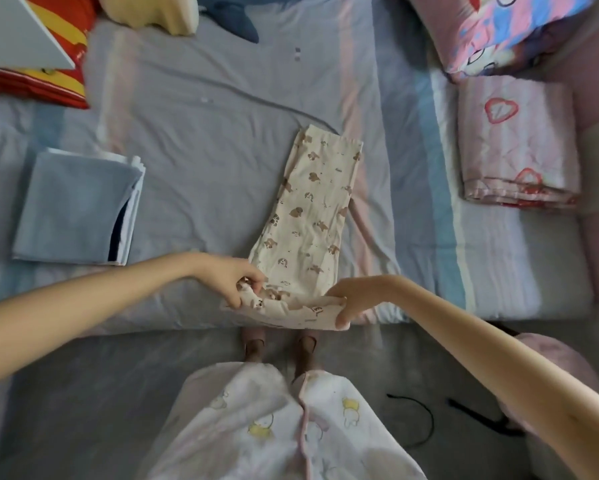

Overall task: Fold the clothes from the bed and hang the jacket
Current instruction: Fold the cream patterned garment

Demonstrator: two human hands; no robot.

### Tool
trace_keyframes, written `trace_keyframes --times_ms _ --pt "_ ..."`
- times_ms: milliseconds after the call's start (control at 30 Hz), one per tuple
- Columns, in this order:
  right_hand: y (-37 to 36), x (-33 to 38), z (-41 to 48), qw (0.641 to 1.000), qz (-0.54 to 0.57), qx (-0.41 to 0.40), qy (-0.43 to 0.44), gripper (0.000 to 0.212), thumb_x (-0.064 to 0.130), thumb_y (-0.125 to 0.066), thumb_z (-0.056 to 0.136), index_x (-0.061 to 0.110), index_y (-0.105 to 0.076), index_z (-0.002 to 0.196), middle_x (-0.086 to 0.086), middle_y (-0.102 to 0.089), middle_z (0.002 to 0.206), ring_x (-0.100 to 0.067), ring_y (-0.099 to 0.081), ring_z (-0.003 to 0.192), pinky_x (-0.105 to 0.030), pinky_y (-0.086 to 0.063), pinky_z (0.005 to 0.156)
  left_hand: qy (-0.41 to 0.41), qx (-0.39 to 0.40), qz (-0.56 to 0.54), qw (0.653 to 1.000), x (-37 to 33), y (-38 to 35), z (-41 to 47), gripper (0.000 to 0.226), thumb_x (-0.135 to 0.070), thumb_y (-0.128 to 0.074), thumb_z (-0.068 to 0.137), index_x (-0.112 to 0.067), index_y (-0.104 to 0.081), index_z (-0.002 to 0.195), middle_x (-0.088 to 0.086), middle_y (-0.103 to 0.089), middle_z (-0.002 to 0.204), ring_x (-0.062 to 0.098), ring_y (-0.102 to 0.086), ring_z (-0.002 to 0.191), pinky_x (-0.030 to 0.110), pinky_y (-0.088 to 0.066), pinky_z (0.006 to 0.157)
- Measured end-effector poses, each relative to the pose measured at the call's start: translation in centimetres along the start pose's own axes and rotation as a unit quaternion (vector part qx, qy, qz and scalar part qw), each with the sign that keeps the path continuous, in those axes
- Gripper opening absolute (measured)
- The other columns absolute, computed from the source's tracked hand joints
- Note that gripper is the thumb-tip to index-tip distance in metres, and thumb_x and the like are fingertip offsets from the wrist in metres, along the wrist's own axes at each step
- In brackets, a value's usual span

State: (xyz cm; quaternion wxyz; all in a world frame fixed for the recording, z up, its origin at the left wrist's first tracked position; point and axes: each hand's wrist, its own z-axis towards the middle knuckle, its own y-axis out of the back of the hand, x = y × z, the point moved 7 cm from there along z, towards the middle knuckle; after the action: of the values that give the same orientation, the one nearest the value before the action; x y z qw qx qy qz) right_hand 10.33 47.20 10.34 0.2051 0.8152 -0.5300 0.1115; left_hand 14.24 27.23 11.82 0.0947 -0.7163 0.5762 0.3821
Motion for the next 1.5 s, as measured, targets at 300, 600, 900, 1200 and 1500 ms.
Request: trace_keyframes --times_ms 300,600,900,1200,1500 --pt "10.2 -14.3 11.2 0.840 0.483 -0.244 0.034 0.033 0.021 -0.057 0.095 0.018 -0.049 0.127 -0.001 -0.061 0.119 -0.018 -0.060 0.108 -0.029 -0.049 0.094 0.012 -0.335 -0.355 0.873 12.0 13.3 13.1 0.049 0.004 -0.066 0.082 -0.024 -0.042 0.114 0.003 -0.056 0.090 0.011 -0.054 0.079 0.021 -0.045 0.074" --pt "0.1 -20.4 31.1 0.737 0.581 -0.341 -0.051 0.047 0.039 -0.066 0.087 0.016 -0.052 0.126 0.004 -0.064 0.106 -0.008 -0.062 0.086 -0.018 -0.050 0.064 0.212 -0.488 -0.316 0.785 27.5 0.0 27.5 0.038 -0.026 -0.066 0.087 -0.002 -0.050 0.112 0.003 -0.050 0.090 0.020 -0.049 0.085 0.026 -0.043 0.072" --pt "-7.3 -16.6 28.7 0.726 0.553 -0.394 -0.114 0.047 0.024 -0.071 0.082 0.012 -0.047 0.121 -0.001 -0.059 0.117 -0.016 -0.060 0.102 -0.035 -0.054 0.082 0.194 -0.430 -0.422 0.774 27.2 -10.5 21.4 0.019 -0.011 -0.068 0.085 -0.020 -0.052 0.080 -0.006 -0.056 0.075 -0.010 -0.054 0.061 0.009 -0.039 0.057" --pt "-7.0 -16.3 27.6 0.671 0.613 -0.417 -0.018 0.036 0.017 -0.059 0.094 0.013 -0.049 0.128 0.000 -0.063 0.117 -0.014 -0.064 0.103 -0.021 -0.056 0.067 0.137 -0.293 -0.492 0.808 26.6 -9.4 22.9 0.035 -0.012 -0.068 0.084 -0.023 -0.055 0.116 -0.016 -0.064 0.105 -0.008 -0.062 0.092 0.008 -0.048 0.081" --pt "-13.8 -16.5 29.5 0.653 0.613 -0.433 -0.099 0.022 0.008 -0.058 0.093 0.016 -0.054 0.113 -0.002 -0.064 0.105 -0.012 -0.061 0.096 -0.020 -0.050 0.077 0.198 -0.365 -0.424 0.805 27.3 -15.4 22.3 0.030 -0.002 -0.076 0.075 -0.008 -0.067 0.103 -0.012 -0.067 0.086 -0.005 -0.065 0.079 0.010 -0.050 0.072"
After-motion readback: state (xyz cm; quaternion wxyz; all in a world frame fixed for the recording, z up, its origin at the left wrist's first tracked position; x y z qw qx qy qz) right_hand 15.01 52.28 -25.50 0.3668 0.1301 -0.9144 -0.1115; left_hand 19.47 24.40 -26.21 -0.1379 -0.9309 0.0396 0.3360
